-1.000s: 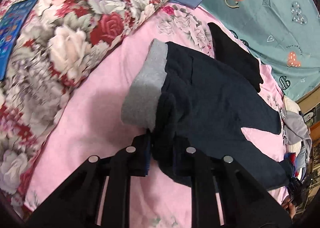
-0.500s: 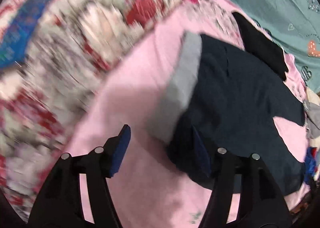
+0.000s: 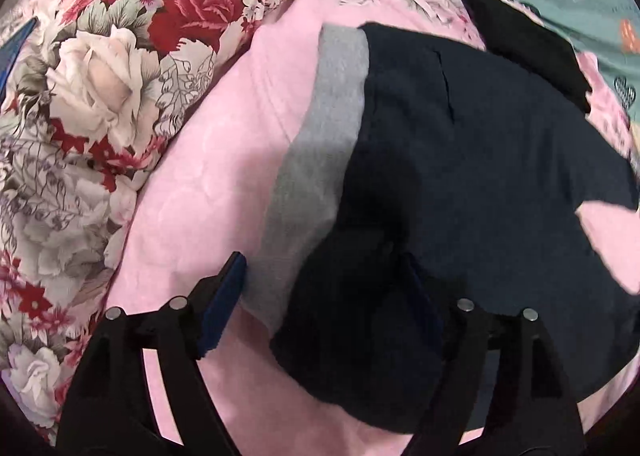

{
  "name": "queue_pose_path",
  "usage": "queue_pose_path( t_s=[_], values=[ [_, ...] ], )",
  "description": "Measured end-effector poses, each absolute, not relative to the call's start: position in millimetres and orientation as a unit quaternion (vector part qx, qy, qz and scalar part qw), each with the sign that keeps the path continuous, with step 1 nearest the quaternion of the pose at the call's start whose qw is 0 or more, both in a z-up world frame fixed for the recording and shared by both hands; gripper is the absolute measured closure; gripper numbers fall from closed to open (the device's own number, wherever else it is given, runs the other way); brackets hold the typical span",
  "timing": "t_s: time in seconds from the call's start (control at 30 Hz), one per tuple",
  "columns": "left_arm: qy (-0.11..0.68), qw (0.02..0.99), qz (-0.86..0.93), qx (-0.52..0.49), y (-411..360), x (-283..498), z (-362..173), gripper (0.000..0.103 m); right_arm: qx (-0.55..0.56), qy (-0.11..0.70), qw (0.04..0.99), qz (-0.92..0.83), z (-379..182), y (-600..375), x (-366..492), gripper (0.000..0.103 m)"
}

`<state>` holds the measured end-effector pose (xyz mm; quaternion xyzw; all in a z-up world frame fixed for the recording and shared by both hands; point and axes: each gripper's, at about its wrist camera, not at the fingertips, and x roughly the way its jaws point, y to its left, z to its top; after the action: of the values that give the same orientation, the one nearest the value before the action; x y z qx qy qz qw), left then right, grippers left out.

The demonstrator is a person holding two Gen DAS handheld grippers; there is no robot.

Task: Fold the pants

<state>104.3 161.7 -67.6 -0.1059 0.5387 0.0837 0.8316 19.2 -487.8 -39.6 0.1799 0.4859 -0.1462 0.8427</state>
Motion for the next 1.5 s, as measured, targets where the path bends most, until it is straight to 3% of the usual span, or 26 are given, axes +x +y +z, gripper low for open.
queue_pose_path(
  t_s=[0.07,0.1,0.13,0.2,0.23,0.5,0.63,0.7,0.83,0.97,1.07,1.23,1.33,1.37,1.4,1.43,1.5],
  values=[
    [0.523,0.843,0.084,-0.09,159,115,-52,0.024,0.171,0.472,0.856,-0.127,-26,-477,32,0.06],
    [0.505,0.855,0.088,-0.079,156,123,-40,0.024,0.164,0.461,0.864,-0.119,-18,-471,40,0.051],
    [0.484,0.868,0.092,-0.07,152,125,-30,0.023,0.149,0.442,0.878,-0.107,-6,-460,54,0.036],
    [0.444,0.888,0.103,-0.05,148,141,-12,0.012,0.115,0.417,0.898,-0.082,9,-432,84,0.017],
    [0.429,0.895,0.11,-0.044,147,153,-5,0.012,0.092,0.411,0.905,-0.065,16,-410,110,0.015],
    [0.471,0.874,0.085,-0.087,146,226,-33,0.012,0.089,0.456,0.879,0.109,-13,-300,219,0.015],
    [0.517,0.843,0.148,-0.025,146,239,-75,0.008,0.019,0.506,0.851,0.138,-52,-263,252,0.02],
    [0.525,0.836,0.156,-0.041,156,240,-75,0.008,-0.016,0.523,0.845,0.116,-69,-272,262,0.022],
    [0.491,0.859,0.139,-0.04,155,237,-51,0.009,-0.069,0.494,0.867,-0.004,-61,-304,272,0.021],
    [0.466,0.877,0.113,0.015,137,249,-44,0.009,-0.051,0.486,0.87,0.063,-52,-299,286,0.021],
    [0.495,0.865,0.083,0.012,133,263,-59,0.019,-0.073,0.484,0.867,0.099,-54,-286,304,0.021],
    [0.497,0.866,0.048,-0.013,139,269,-71,0.021,-0.116,0.479,0.855,0.161,-65,-257,329,0.022],
    [0.5,0.866,0.016,-0.009,139,282,-77,0.035,-0.102,0.479,0.852,0.188,-69,-259,338,0.026],
    [0.501,0.865,0.003,-0.005,138,285,-77,0.05,-0.105,0.476,0.851,0.194,-69,-258,338,0.028],
    [0.502,0.865,-0.017,-0.005,135,285,-75,0.064,-0.107,0.476,0.849,0.202,-69,-256,339,0.038],
    [0.502,0.864,-0.019,-0.002,133,283,-72,0.066,-0.101,0.478,0.845,0.215,-66,-256,337,0.062],
    [0.499,0.866,-0.02,0.008,128,284,-69,0.075,-0.084,0.491,0.833,0.238,-64,-254,337,0.094]
  ],
)
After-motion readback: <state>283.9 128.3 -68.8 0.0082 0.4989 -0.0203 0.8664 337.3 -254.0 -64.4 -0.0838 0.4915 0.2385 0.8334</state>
